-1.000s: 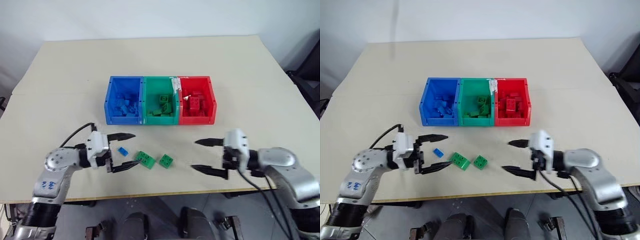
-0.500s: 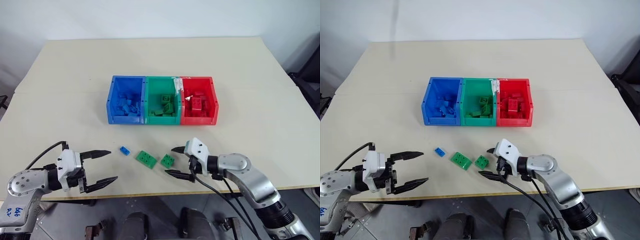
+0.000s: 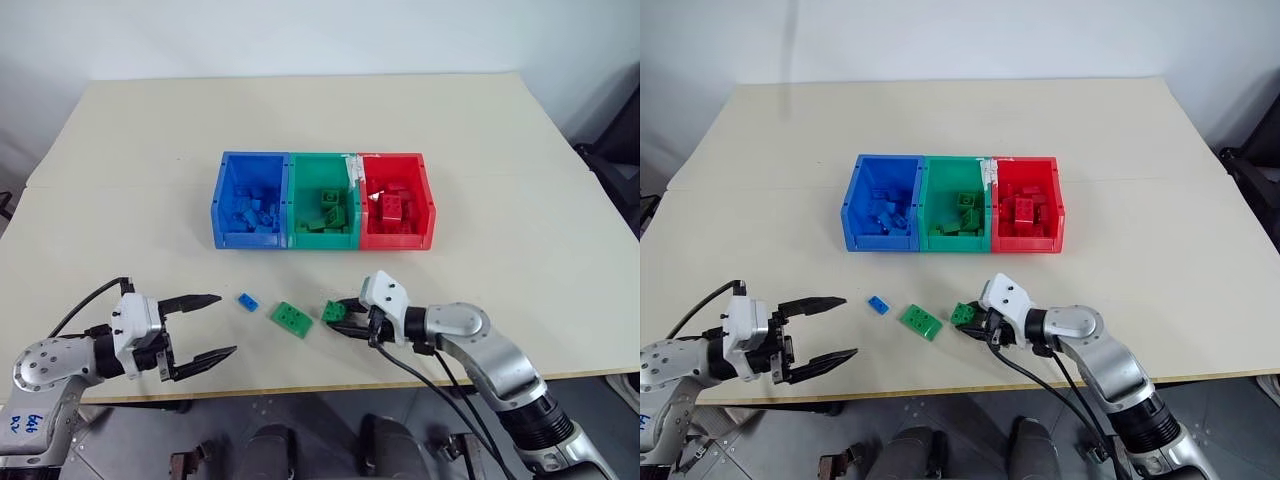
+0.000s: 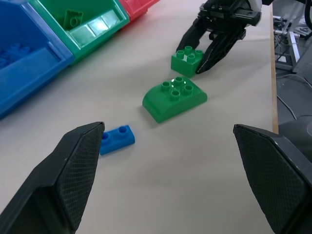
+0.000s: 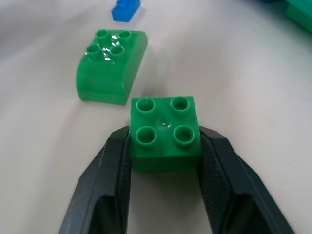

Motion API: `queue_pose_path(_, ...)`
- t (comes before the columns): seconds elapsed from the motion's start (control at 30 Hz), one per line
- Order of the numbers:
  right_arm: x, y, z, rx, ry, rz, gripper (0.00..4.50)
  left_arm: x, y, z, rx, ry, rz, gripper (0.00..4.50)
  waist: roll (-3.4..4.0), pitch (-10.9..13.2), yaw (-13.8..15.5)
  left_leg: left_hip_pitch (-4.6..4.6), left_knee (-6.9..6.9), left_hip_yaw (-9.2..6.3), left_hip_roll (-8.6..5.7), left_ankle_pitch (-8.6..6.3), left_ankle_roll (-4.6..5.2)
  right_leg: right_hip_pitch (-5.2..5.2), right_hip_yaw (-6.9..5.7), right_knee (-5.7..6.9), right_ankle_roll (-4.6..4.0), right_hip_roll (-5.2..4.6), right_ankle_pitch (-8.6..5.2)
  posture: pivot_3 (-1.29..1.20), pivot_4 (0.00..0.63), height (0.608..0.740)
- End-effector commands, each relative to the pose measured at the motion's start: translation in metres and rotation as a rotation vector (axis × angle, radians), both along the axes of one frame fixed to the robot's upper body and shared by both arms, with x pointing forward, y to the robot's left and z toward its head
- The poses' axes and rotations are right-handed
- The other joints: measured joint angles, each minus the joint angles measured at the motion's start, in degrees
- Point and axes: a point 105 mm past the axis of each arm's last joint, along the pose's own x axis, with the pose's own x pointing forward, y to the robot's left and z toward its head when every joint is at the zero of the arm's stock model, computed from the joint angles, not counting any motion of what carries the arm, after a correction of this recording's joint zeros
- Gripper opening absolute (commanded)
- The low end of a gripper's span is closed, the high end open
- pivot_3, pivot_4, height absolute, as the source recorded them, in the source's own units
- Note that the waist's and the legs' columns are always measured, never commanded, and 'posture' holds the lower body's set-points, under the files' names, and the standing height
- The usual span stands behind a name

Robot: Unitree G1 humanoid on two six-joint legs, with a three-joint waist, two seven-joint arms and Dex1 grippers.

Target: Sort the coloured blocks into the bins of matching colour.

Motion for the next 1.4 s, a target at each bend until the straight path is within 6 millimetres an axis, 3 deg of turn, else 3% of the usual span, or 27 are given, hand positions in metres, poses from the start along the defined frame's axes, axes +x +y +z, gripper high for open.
queue_pose_path(0.03,0.012,-0.003,0.039,0.124,-0.065,-0.012,1.47,0.002,0.003,0.014,-0.057,-0.061,0.059,4.50,0.00,0.0,0.0,0.00,0.00,0.00,0.01,0.00,0.00,0.00,0.00,0.00,0.00,0.00,0.00,0.00,0.150,0.740)
queue_pose_path(0.13,0.034,0.003,0.084,0.253,-0.120,-0.041,1.47,0.006,0.017,0.021,-0.115,-0.086,0.169,4.50,-0.01,0.0,-0.4,0.02,0.00,-0.06,0.08,0.00,0.00,-0.09,0.09,0.08,-0.01,0.02,0.01,0.00,0.150,0.740)
queue_pose_path(0.2,0.052,0.008,0.104,0.289,-0.160,-0.095,1.47,0.004,0.025,0.020,-0.119,-0.086,0.211,4.50,0.00,0.0,-0.8,0.05,0.00,-0.15,0.19,0.00,-0.05,-0.13,0.11,0.12,-0.08,0.09,0.02,0.00,0.150,0.740)
queue_pose_path(0.33,0.087,0.023,0.125,0.286,-0.235,-0.166,1.47,-0.003,0.035,0.012,-0.111,-0.072,0.269,4.50,-0.01,0.0,-1.6,0.05,-0.02,-0.05,0.21,-0.03,-0.10,-0.19,0.09,0.20,-0.16,0.12,-0.02,0.00,0.150,0.740)
queue_pose_path(0.47,0.111,0.030,0.127,0.261,-0.248,-0.223,2.81,-0.004,0.037,0.009,-0.110,-0.074,0.296,4.50,-0.02,0.0,-1.5,-0.03,-0.03,0.13,0.21,-0.04,-0.09,-0.23,0.02,0.22,-0.20,0.12,-0.04,0.00,0.150,0.740)
queue_pose_path(0.57,0.116,0.033,0.130,0.260,-0.294,-0.216,3.86,-0.004,0.034,0.008,-0.111,-0.077,0.296,4.50,-0.02,0.0,-1.5,-0.04,-0.03,0.15,0.21,-0.04,-0.09,-0.24,0.03,0.22,-0.20,0.11,-0.04,0.00,0.150,0.740)
queue_pose_path(0.63,0.110,0.031,0.134,0.280,-0.319,-0.168,4.48,-0.004,0.033,0.008,-0.112,-0.081,0.298,4.50,-0.01,0.0,-1.6,-0.04,-0.03,0.15,0.21,-0.04,-0.09,-0.24,0.03,0.22,-0.20,0.11,-0.04,0.00,0.150,0.740)
queue_pose_path(0.7,0.105,0.030,0.136,0.297,-0.336,-0.132,4.48,-0.004,0.033,0.008,-0.113,-0.083,0.299,4.50,-0.01,0.0,-1.7,-0.04,-0.04,0.16,0.22,-0.04,-0.10,-0.26,0.03,0.22,-0.20,0.12,-0.04,0.00,0.150,0.740)
queue_pose_path(0.8,0.069,0.007,0.136,0.350,-0.360,0.070,4.48,0.000,0.043,0.016,-0.142,-0.106,0.333,4.50,-0.05,0.0,-1.2,-0.05,-0.04,0.13,0.26,-0.05,-0.10,-0.25,0.00,0.22,-0.20,0.13,-0.04,0.00,0.150,0.740)
queue_pose_path(0.93,0.016,-0.032,0.120,0.372,-0.344,0.296,4.48,0.004,0.062,0.016,-0.120,-0.090,0.376,4.50,-0.08,0.0,-0.3,-0.06,-0.03,0.11,0.22,-0.15,0.01,-0.15,-0.07,0.10,-0.20,0.08,-0.04,0.00,0.150,0.740)
queue_pose_path(1.0,0.002,-0.046,0.111,0.353,-0.355,0.330,4.48,0.004,0.072,0.014,-0.097,-0.086,0.392,4.50,-0.08,0.0,-0.2,-0.05,-0.04,0.19,0.19,-0.17,0.01,-0.14,-0.08,0.01,-0.19,0.10,-0.04,0.00,0.150,0.740)
queue_pose_path(1.17,-0.025,-0.091,0.074,0.217,-0.173,0.320,4.48,-0.005,0.105,0.007,-0.042,-0.047,0.451,4.50,-0.09,0.0,-0.4,0.06,-0.04,0.32,0.38,-0.20,-0.08,-0.12,-0.07,-0.02,-0.19,0.25,-0.04,0.00,0.150,0.740)
queue_pose_path(1.23,-0.026,-0.102,0.068,0.203,-0.160,0.280,4.48,-0.011,0.113,0.001,-0.014,-0.015,0.456,4.50,-0.10,0.0,-0.4,0.07,-0.03,0.34,0.39,-0.22,-0.11,-0.12,-0.06,-0.07,-0.19,0.27,-0.04,0.00,0.150,0.740)
queue_pose_path(1.3,-0.025,-0.105,0.065,0.196,-0.145,0.258,4.48,-0.016,0.114,-0.005,0.021,0.028,0.434,4.50,-0.09,0.0,-0.6,0.08,-0.04,0.37,0.41,-0.22,-0.11,-0.12,-0.05,-0.08,-0.19,0.27,-0.04,0.00,0.150,0.740)
queue_pose_path(1.4,-0.020,-0.112,0.061,0.169,-0.170,0.214,4.48,-0.016,0.090,-0.006,0.106,0.045,0.284,4.50,-0.11,-0.1,-0.5,0.12,-0.03,0.37,0.42,-0.22,-0.12,-0.12,-0.02,-0.03,-0.20,0.27,-0.03,0.00,0.150,0.740)
